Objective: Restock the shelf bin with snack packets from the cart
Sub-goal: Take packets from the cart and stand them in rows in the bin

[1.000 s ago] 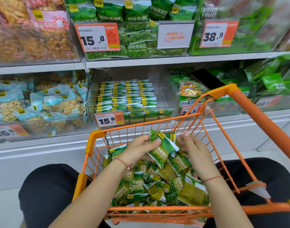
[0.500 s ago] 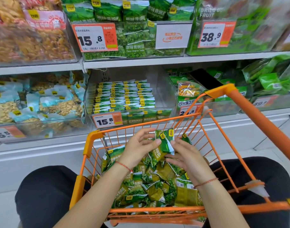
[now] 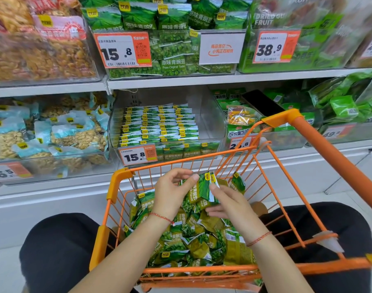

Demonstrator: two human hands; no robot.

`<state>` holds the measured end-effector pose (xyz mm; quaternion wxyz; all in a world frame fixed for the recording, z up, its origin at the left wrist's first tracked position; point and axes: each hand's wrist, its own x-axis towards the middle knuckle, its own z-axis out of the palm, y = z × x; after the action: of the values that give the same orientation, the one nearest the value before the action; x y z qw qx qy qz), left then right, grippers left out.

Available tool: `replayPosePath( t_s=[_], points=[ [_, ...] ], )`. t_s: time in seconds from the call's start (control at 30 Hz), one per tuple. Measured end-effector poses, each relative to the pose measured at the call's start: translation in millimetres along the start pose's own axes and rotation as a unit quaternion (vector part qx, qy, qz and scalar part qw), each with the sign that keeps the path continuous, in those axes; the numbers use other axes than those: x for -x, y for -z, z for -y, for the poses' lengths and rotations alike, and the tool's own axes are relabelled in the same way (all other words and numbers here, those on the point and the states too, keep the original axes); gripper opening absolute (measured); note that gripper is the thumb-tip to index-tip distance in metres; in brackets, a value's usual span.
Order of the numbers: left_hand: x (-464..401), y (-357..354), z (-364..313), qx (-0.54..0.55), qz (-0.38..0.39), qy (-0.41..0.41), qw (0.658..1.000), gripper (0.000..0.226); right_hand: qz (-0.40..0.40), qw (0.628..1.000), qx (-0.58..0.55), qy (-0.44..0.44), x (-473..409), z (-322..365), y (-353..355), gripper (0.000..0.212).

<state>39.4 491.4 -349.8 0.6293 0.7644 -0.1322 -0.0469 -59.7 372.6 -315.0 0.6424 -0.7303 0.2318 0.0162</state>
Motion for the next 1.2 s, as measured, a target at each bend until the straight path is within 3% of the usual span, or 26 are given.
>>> replayPosePath(
  t_s=[0.13, 0.27, 0.37, 0.47, 0.6, 0.7, 0.77, 0.87, 0.93, 1.0, 1.1, 1.2],
  points=[
    [3.3, -3.9, -0.6, 0.017, -0.001, 0.001, 1.0, 0.009, 0.037, 0.998, 0.029, 0.041, 5.4, 1.9, -1.1, 0.018],
    [4.5, -7.0, 0.0, -0.024, 0.038, -0.037, 0.998, 0.005, 0.005, 0.999, -0.049, 0.019, 4.0, 4.7, 5.8, 0.013],
    [6.3, -7.4, -0.7, 0.015, 0.13, 0.01, 0.991, 0.039, 0.012, 0.987, -0.155, -0.029, 4.2, 5.7, 9.5, 0.016],
    [10.0, -8.8, -4.0, -0.011, 0.169, 0.016, 0.985, 0.07, 0.004, 0.969, -0.238, -0.068, 3.7, 7.1, 10.3, 0.02],
    [12.4, -15.4, -20.2, -0.102, 0.154, -0.06, 0.981, 0.049, -0.007, 0.962, -0.273, -0.028, 2.3, 7.6, 12.4, 0.014],
    [7.6, -21.8, -26.3, -0.013, 0.197, 0.036, 0.98, 0.034, -0.128, 0.933, -0.337, -0.024, -5.5, 3.0, 21.5, 0.014],
    [5.1, -26.2, -18.6, -0.116, 0.278, 0.015, 0.953, 0.028, -0.211, 0.91, -0.357, -0.031, -9.5, -0.2, 29.0, 0.012],
    [15.9, -42.0, -8.7, -0.299, 0.442, -0.099, 0.84, 0.025, -0.248, 0.887, -0.387, -0.04, -11.6, -3.2, 31.6, 0.019],
    [24.8, -55.2, -7.1, -0.359, 0.488, -0.136, 0.784, 0.036, -0.241, 0.882, -0.401, -0.05, -11.1, -4.3, 30.9, 0.012],
    [29.6, -64.9, -5.7, -0.415, 0.492, -0.156, 0.749, 0.048, -0.241, 0.877, -0.412, -0.056, -10.7, -4.9, 32.0, 0.007],
    [32.4, -70.3, -1.3, -0.446, 0.496, -0.156, 0.728, 0.052, -0.24, 0.869, -0.428, -0.062, -10.7, -4.9, 34.1, 0.006],
    [28.0, -60.4, -0.5, -0.378, 0.5, -0.127, 0.769, 0.035, -0.245, 0.869, -0.426, -0.068, -9.7, -3.9, 33.9, 0.005]
  ],
)
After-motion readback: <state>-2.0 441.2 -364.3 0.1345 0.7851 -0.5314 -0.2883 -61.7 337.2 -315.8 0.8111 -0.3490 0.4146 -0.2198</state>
